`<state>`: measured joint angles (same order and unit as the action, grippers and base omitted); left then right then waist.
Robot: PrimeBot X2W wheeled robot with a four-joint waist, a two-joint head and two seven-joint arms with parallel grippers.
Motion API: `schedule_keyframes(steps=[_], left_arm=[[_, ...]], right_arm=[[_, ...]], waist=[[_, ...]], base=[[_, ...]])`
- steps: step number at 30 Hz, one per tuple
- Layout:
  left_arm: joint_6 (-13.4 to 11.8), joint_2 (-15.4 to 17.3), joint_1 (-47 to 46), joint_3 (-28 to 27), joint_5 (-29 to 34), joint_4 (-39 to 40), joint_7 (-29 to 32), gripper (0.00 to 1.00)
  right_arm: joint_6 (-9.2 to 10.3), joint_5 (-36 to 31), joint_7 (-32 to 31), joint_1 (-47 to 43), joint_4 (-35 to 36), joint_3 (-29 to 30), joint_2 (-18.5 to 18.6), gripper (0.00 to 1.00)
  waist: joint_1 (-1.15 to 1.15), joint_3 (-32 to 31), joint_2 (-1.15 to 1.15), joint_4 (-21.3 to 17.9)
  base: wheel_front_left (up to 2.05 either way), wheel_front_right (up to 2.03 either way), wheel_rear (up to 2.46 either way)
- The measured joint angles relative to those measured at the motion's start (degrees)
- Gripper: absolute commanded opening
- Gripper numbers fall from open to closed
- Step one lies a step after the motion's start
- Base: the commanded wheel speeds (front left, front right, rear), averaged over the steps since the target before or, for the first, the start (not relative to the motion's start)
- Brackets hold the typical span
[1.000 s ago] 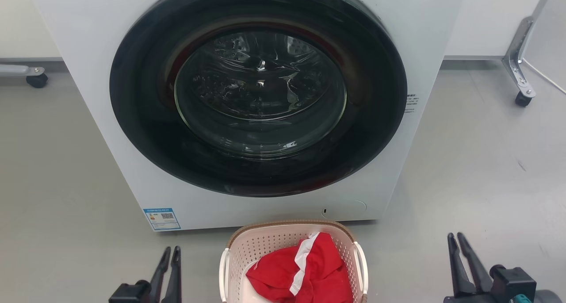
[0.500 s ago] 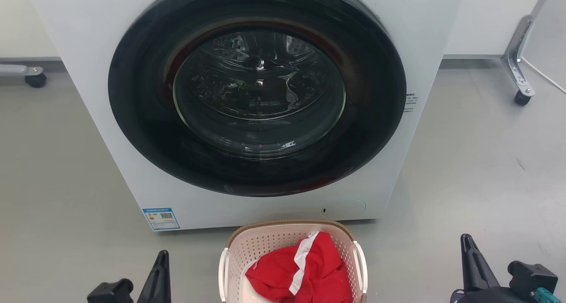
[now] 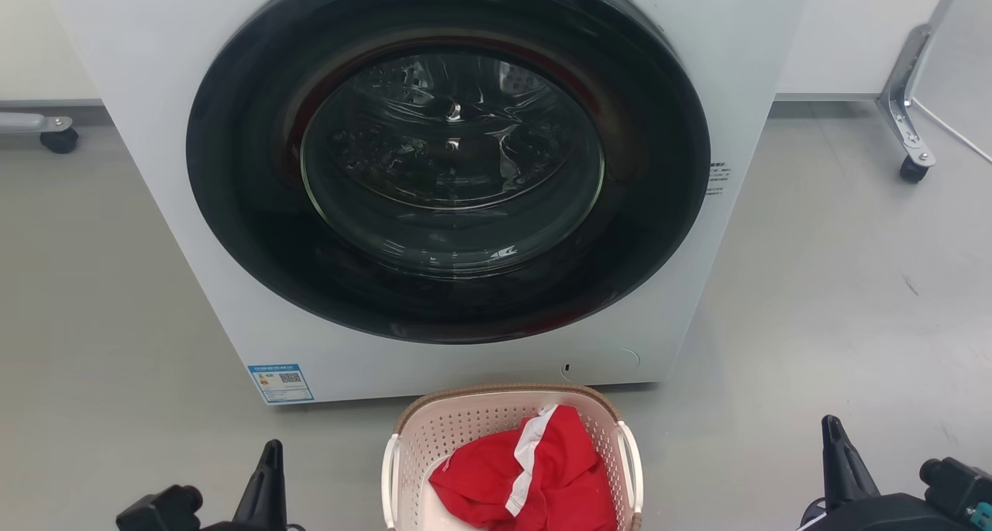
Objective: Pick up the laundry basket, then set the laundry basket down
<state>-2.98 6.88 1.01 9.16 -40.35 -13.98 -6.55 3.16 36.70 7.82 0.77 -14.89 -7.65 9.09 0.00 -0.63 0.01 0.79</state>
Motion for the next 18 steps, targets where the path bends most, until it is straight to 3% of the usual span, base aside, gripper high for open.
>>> schedule_keyframes(steps=[18], left_arm=[[2.53, -1.27, -1.43, -3.7, -13.4, -0.69, 3.53, 0.0]], right_arm=[[-2.56, 14.18, -3.8, 1.12, -0.44, 3.96, -1.7, 0.0]], waist=[[0.0, 0.19, 0.0, -0.21]], base=[[0.0, 0.0, 0.0]])
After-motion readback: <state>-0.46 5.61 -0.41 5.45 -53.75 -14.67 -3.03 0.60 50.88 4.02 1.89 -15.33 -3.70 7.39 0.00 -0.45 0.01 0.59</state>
